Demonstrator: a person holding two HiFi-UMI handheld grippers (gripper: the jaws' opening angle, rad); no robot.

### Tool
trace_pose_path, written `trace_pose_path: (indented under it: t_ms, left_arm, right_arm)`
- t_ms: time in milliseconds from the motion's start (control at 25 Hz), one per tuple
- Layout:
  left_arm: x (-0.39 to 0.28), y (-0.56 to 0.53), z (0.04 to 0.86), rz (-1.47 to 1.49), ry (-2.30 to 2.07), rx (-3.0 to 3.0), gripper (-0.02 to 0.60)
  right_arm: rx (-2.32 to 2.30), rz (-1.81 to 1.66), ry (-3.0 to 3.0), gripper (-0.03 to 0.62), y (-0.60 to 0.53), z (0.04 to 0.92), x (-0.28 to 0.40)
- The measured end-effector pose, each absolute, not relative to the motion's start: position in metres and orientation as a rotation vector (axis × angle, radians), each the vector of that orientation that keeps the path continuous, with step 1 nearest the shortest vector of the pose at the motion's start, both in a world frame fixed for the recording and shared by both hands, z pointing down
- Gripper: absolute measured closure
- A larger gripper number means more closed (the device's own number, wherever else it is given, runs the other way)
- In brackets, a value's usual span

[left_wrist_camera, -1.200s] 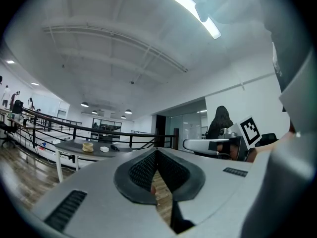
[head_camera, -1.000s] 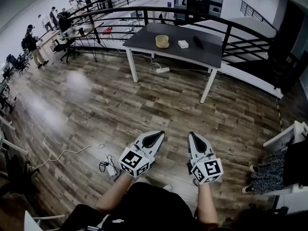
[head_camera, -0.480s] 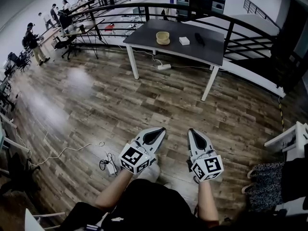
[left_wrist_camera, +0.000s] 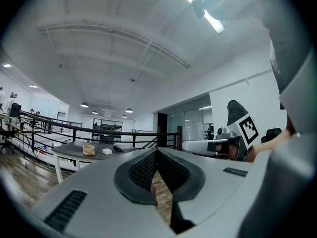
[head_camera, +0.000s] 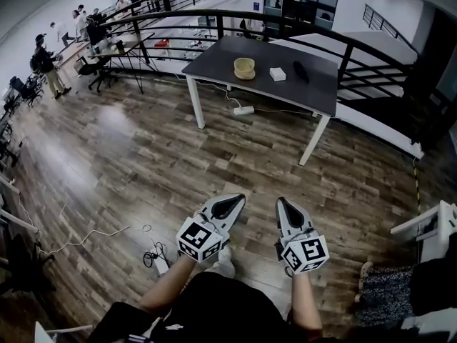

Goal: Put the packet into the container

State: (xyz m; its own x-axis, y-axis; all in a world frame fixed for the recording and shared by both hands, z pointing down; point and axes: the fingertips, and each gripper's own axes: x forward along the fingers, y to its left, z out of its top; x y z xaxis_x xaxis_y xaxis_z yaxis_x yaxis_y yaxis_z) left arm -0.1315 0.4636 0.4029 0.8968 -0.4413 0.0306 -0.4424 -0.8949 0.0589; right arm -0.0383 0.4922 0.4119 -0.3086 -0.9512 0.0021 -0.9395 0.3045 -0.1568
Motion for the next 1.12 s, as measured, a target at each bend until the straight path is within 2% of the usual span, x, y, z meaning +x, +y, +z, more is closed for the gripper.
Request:
trace_pose_path:
  t_ms: [560, 800, 1120]
  left_arm:
    - [-0.154, 0.313, 0.404, 0.058, -0.714, 3.027, 0.577]
    - [-0.167, 0.276, 0.418, 0.077, -0.692, 3.023, 0.577]
    - [-0.161, 0.243, 0.425, 0.035, -0.663, 2.977, 0.577]
  right_arm:
    - [-1.813, -0.189, 2.479, 0.592, 0.340, 0.405, -0.063]
    - [-1.821, -0.194, 2.483, 0.592, 0.302, 0.417, -0.081]
    - [-1.870, -0.206, 2.478, 0.592, 0.275, 0.422, -0.073]
